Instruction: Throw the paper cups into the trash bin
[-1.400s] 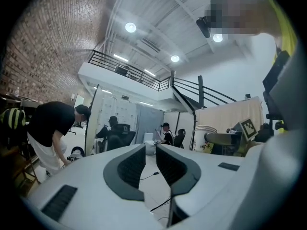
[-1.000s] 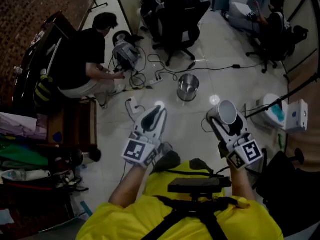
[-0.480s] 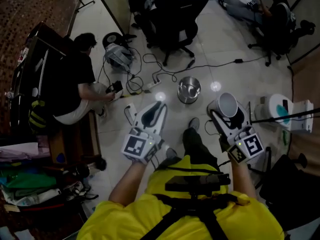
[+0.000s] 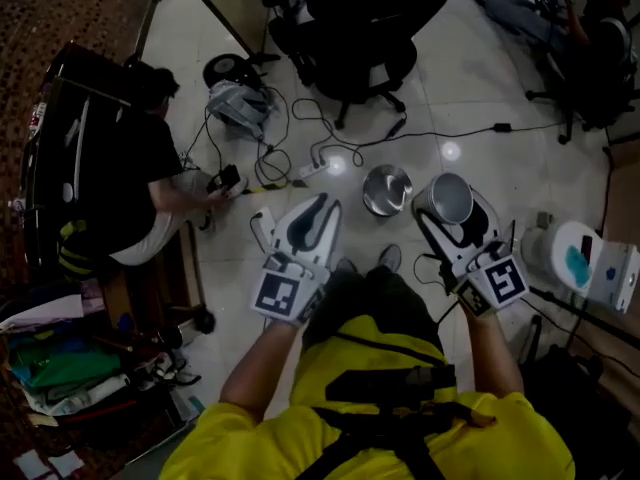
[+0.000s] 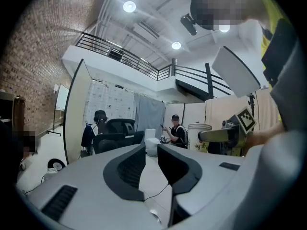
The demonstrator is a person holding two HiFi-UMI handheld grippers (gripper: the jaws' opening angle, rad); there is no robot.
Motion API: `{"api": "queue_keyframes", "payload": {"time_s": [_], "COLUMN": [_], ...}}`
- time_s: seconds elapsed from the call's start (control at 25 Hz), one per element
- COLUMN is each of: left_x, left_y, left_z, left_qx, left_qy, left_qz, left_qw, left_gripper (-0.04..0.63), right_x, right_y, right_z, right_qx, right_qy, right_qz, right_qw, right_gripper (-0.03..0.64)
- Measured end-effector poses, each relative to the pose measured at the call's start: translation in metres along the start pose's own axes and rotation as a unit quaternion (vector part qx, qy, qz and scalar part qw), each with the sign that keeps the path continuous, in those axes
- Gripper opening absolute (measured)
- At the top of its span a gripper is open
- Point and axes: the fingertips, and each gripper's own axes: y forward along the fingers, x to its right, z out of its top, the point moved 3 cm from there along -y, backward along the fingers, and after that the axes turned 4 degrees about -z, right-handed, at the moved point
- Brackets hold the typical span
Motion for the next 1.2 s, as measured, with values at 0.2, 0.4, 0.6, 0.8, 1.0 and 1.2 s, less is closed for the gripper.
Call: {"api": "queue_keyframes", "payload": {"time_s": [0.2, 0.4, 0.6, 0.8, 1.0, 1.2], "left_x": [-0.043, -0.067, -0.085, -0.095, -0.090, -0.088], "left_y": [0.068, 0.106, 0.134, 0.148, 0.147, 0.140], "left_z": [-0.062, -0.145, -0.234, -0.330, -0.393, -0.422], "left_qx": [-0.038, -0.073, -0.103, -0.135, -0.164, -0.184], "left_qy": [-0.025, -0.040, -0.043, -0.059, -0.083, -0.095], "left_qz": [-0.003, -0.012, -0.011, -0.018, -0.023, -0.032], "left_qw": [0.9990, 0.9964, 0.9937, 0.9890, 0.9827, 0.9777], "left_gripper": [0.069, 0.072, 0.072, 0.071, 0.072, 0.071], "right_x": [0.055, 0.101, 0.155, 0.199, 0.232, 0.226], "right_y": [0.063, 0.105, 0.145, 0.180, 0.205, 0.227], "right_z": [-0.059, -0.167, -0.299, -0.475, -0.643, -0.691], "right_qx": [-0.055, -0.108, -0.159, -0.257, -0.397, -0.448], "right_qy": [0.011, 0.031, 0.055, 0.076, 0.093, 0.081], "right_qz": [-0.005, -0.029, -0.056, -0.083, -0.127, -0.128], "right_qw": [0.998, 0.993, 0.984, 0.960, 0.904, 0.881], "right_gripper": [0.347, 0.347, 0.347, 0.347, 0.348, 0.350]}}
